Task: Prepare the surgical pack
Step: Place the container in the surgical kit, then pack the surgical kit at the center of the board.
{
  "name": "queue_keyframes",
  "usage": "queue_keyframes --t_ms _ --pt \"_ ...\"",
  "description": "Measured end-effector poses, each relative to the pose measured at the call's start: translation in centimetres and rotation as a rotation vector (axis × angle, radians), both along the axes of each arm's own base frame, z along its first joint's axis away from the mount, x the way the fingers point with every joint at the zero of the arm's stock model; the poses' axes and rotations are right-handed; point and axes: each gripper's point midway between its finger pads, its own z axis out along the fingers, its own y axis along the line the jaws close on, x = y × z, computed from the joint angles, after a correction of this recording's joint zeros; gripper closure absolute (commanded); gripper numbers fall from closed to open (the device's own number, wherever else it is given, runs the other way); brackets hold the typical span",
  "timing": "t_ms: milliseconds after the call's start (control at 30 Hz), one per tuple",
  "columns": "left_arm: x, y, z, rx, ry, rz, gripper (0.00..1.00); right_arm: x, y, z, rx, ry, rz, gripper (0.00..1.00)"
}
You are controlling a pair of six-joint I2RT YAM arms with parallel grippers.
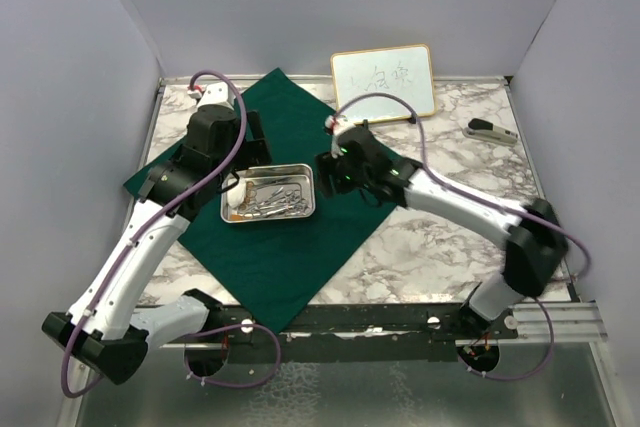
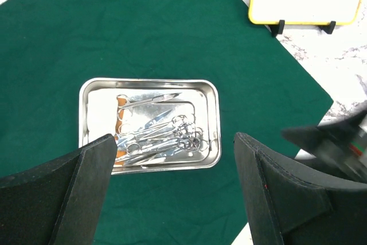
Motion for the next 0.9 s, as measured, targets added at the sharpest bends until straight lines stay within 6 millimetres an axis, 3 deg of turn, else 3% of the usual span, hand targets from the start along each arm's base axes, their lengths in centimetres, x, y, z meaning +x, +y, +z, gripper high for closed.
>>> queue_keyframes --t_ms 133,267,367,567,767,900 --pt "-0.5 0.9 1.7 -0.016 -0.061 0.029 0.13 -4.8 -4.0 3.0 0.077 -0.225 0.225 0.38" --pt "-1.0 1.3 3.7 -0.057 -0.135 0.036 0.13 -7.8 -3.4 3.0 0.087 -0.368 0.468 0.42" --pt "-1.0 1.3 4.3 -0.068 -0.154 0.036 0.13 -11.1 -1.5 1.5 0.046 -0.440 0.720 0.44" --pt "-0.9 1.2 2.5 -0.050 -0.119 0.034 0.13 -21.1 1.3 -2.5 -0.014 -0.600 1.307 0.50" --pt "-1.0 1.2 1.4 -0.039 -0.092 0.034 0.14 -27.1 3.7 -6.3 -0.040 -0.652 1.582 0.54" --pt "-1.0 1.2 1.4 -0.039 -0.092 0.035 0.14 -29.1 4.3 -9.1 -0.080 -0.647 1.671 0.51"
